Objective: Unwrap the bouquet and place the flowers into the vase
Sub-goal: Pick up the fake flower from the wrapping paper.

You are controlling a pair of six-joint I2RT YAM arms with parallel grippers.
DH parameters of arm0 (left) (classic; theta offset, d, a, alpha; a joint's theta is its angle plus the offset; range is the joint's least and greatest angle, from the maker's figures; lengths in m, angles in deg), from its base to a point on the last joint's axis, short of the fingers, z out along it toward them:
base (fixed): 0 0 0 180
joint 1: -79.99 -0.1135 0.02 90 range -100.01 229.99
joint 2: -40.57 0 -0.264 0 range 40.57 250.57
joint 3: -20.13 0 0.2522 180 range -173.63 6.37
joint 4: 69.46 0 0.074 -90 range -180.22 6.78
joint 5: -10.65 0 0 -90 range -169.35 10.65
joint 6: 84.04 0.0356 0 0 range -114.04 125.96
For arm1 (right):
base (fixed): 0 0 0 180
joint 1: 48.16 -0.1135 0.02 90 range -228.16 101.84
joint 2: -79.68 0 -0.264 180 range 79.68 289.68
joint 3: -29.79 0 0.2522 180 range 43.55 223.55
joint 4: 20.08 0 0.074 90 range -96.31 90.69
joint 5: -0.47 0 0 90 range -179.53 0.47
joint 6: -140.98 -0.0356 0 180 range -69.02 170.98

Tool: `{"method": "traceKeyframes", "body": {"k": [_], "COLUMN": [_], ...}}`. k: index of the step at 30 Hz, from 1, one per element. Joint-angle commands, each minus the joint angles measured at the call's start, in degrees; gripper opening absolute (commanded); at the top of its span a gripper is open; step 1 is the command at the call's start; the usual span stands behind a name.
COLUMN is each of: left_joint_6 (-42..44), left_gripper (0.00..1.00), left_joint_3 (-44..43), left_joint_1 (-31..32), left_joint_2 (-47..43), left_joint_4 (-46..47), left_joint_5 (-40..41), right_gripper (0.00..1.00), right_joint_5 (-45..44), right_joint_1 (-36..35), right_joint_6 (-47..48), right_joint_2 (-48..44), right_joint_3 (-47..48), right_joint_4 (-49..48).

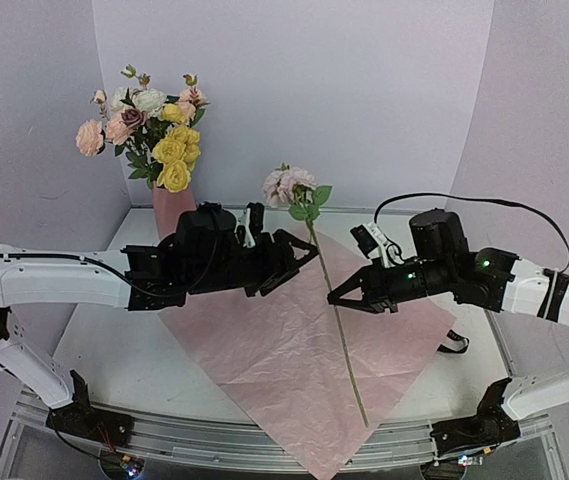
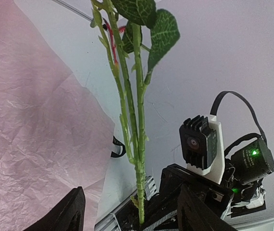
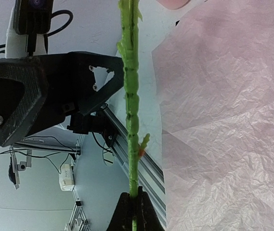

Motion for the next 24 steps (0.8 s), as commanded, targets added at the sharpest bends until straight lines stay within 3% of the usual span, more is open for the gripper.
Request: {"method": "traceKeyframes", "body": {"k": [1,8,24], "left_joint_6": [0.16,0.67,0.69], "left_gripper": [0.64,0.46,0.36], "left_joint_3": [-4.71,-6.67,-9.43], "left_joint_1": [0.34,0.43,0.41], "left_joint_2": [1.93,2.71,5.87], "left_joint_4": [2.40,2.53,3.16], "left_joint_5": [-4.57,-3.94,-5.48], "right_gripper": [0.00,0.00,0.00], "right_joint_5": [0.65,0.36,1.62], "right_joint_1": [-0.76,-1.15,-1.34], "right_joint_6": [0.06,0.07,0.33], "right_joint_2": [-2.21,-3.13,-3.04], "right_joint_3": [0.78,0.52,0.04], "right_joint_4": [-1.51,-1.90,-2.92]}}
